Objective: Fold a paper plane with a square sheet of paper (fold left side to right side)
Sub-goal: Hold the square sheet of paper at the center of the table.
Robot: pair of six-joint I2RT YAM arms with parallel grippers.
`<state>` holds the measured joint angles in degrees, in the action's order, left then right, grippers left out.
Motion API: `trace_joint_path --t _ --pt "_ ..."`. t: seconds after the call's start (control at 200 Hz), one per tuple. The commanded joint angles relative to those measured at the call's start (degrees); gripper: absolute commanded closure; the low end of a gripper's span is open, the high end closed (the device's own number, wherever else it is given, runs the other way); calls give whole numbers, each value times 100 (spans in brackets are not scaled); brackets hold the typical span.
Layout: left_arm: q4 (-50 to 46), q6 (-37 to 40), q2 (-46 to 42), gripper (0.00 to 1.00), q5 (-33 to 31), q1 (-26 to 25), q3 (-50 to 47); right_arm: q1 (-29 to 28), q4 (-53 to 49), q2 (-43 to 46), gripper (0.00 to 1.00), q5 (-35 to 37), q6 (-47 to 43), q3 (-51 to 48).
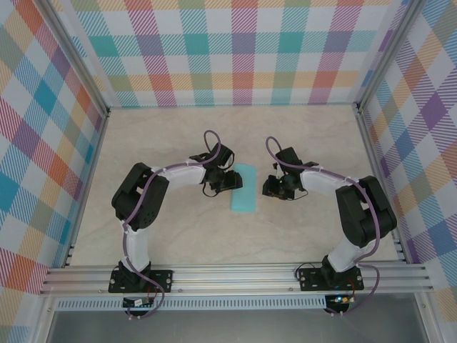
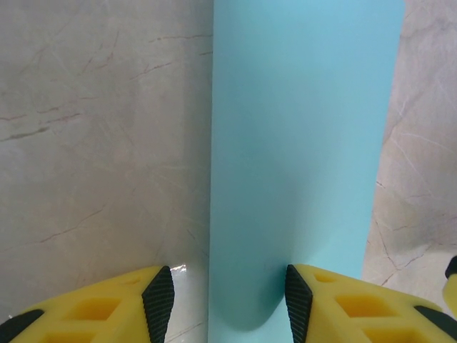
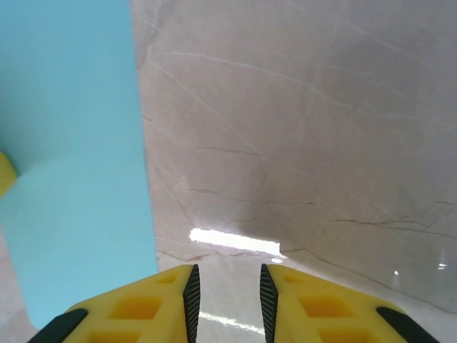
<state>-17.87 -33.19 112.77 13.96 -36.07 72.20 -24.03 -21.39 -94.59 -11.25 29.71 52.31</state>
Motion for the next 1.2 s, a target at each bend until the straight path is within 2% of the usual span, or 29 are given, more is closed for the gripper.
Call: trace_joint_path --t 0.0,0.11,0.2,0.59,1.195 --pt "-200 94 276 51 -43 -127 -31 -3 423 148 76 -481 111 -88" --pt "-195 100 281 51 -42 -128 -37 -4 924 6 87 -961 335 -134" --pt "-193 85 276 51 -51 -128 -36 -34 1217 -208 90 -1252 510 -53" --pt "-196 74 269 51 -65 -127 -66 -235 1363 -873 92 -1398 606 393" --pt "-198 79 271 51 -78 -128 -58 -251 839 -1282 92 -926 379 573"
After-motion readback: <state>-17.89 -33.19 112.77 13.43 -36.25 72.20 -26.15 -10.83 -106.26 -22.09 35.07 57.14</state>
